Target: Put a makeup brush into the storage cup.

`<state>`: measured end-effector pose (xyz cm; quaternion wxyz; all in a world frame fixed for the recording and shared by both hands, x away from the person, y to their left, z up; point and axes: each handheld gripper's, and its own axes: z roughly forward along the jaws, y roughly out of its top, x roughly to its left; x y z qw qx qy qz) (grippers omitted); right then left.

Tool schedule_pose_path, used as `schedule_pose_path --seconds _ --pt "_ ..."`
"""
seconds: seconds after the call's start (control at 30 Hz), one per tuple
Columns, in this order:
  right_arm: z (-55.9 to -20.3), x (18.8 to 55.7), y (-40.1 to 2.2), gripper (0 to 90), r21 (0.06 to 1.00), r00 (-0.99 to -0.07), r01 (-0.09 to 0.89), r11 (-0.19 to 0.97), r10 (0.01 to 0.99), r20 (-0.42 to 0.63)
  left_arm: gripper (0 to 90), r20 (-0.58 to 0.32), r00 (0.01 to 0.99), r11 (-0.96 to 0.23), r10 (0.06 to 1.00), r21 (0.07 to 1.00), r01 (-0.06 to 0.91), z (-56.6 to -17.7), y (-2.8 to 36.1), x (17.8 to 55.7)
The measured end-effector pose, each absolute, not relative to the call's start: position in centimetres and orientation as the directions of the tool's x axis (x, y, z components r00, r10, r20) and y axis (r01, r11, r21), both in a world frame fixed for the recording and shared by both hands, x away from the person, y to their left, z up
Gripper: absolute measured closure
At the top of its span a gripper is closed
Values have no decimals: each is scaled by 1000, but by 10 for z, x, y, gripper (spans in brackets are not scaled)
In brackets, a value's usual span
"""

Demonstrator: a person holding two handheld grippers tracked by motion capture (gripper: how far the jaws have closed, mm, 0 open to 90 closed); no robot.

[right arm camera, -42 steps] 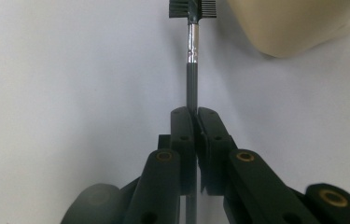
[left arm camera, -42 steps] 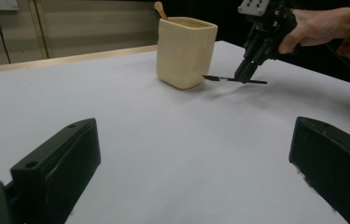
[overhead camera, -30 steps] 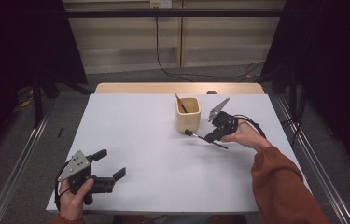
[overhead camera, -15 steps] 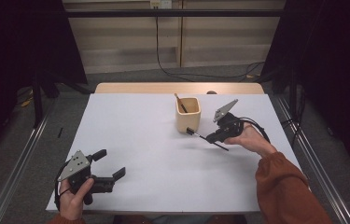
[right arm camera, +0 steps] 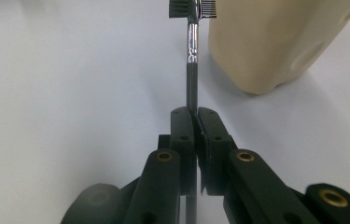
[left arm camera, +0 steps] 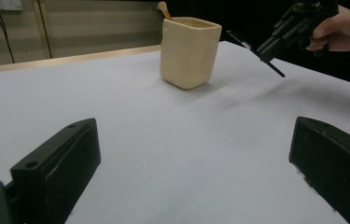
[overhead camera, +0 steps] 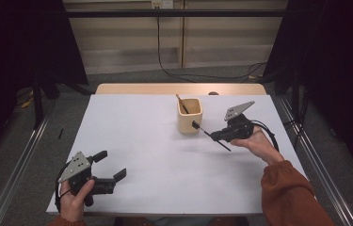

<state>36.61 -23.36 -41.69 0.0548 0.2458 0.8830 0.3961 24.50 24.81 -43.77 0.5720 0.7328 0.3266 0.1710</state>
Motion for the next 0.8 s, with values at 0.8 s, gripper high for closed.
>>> schedule_pose_path --seconds 0.8 --pt "-419 359 -246 862 860 -791 385 336 600 121 19 -123 729 -138 673 948 288 -438 248 245"
